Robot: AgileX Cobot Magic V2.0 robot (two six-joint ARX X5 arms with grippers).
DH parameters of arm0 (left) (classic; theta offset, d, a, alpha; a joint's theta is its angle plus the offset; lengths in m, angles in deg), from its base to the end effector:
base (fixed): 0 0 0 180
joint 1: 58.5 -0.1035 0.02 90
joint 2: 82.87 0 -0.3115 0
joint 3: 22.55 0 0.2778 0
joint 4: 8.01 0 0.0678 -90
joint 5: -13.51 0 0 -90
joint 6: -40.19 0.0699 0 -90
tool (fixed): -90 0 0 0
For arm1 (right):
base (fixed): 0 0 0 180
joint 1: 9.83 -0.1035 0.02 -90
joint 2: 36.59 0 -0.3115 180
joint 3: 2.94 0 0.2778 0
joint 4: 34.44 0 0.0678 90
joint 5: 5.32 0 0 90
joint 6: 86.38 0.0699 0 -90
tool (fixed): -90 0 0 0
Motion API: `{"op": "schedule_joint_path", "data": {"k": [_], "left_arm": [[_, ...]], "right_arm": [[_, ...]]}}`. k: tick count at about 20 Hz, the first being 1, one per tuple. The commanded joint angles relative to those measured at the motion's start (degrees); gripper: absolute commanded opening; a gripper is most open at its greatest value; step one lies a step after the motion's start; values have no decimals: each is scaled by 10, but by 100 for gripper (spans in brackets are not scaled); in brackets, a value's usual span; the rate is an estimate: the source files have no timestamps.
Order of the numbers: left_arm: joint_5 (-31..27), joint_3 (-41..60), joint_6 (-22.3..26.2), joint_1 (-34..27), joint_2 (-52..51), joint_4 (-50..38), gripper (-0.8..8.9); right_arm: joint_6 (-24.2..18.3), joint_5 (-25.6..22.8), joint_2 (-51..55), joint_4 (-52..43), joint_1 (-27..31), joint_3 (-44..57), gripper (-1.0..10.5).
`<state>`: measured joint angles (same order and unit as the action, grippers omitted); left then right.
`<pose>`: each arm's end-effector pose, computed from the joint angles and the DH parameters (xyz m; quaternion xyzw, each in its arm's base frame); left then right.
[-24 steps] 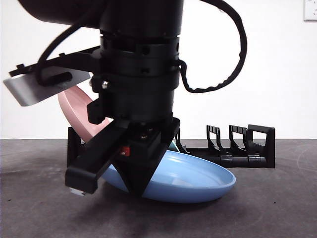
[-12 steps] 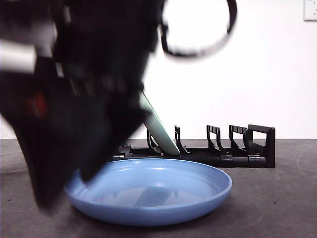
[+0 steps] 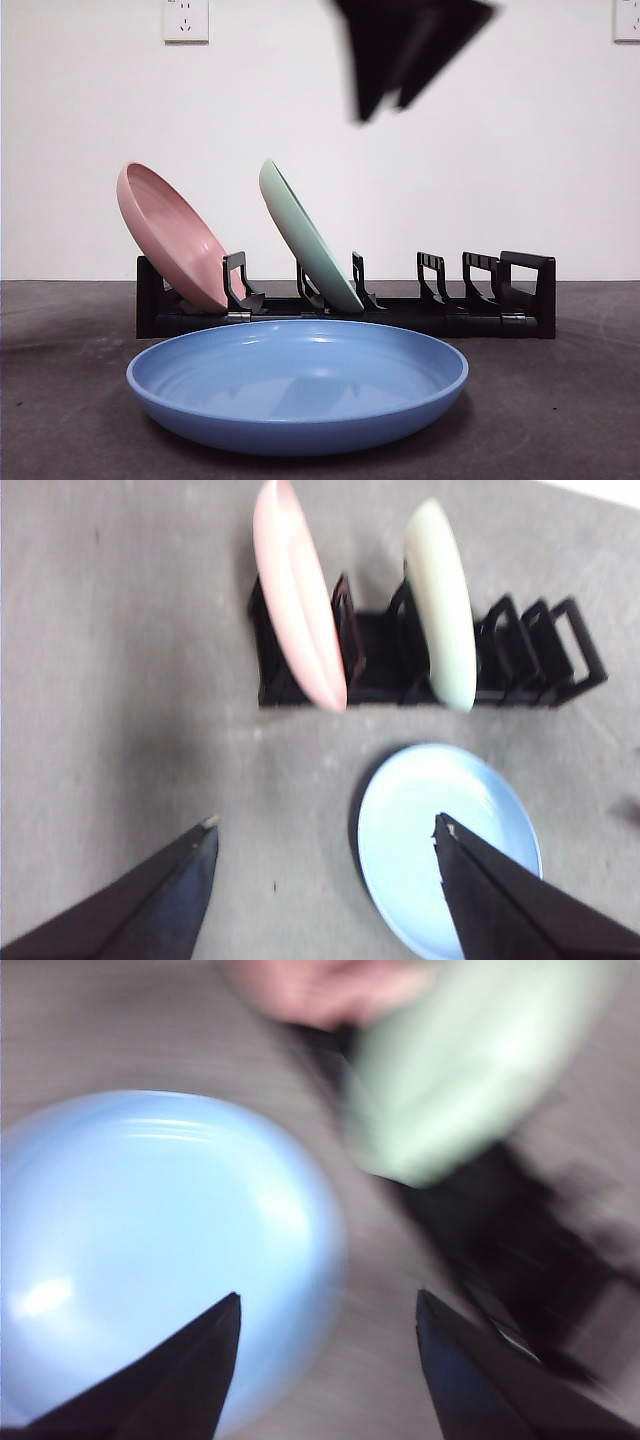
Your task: Place the plate
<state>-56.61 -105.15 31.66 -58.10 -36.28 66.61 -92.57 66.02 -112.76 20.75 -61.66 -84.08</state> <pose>0.1348 -0.0247 0.4098 -0.1249 0.3373 -0.1415 0.9223 0.2080 0.2284 0.3270 -0.2914 0.3321 0.2768 0.8533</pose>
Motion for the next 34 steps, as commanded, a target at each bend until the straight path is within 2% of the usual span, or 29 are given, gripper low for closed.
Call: {"op": "schedule_joint_path", "data": {"k": [1, 5, 7, 9, 11, 14, 20, 23, 29, 34], "left_arm": [[3, -14, 6, 0, 13, -18, 344], [3, -14, 5, 3, 58, -44, 345], [3, -15, 5, 14, 97, -80, 345], [3, -28, 3, 33, 150, -108, 345], [-7, -71, 3, 57, 218, -104, 345], [-77, -171, 23, 100, 329, -71, 345], [-311, -410, 64, 188, 538, 69, 344], [-392, -514, 64, 214, 630, 137, 344], [-425, -551, 61, 233, 713, 146, 343], [-468, -551, 59, 233, 731, 133, 340]], "right_arm": [[-9, 71, 42, -4, 101, -9, 278], [-17, 280, 119, -19, 346, -9, 277], [11, 335, 139, -21, 425, -9, 278], [22, 348, 153, -24, 467, -9, 278], [26, 353, 157, -28, 466, -9, 277], [26, 352, 156, -28, 455, -9, 277], [26, 351, 156, -28, 452, -9, 277], [25, 351, 156, -29, 452, -9, 277], [26, 351, 156, -30, 451, -9, 277], [26, 351, 156, -29, 444, -9, 277]]}}
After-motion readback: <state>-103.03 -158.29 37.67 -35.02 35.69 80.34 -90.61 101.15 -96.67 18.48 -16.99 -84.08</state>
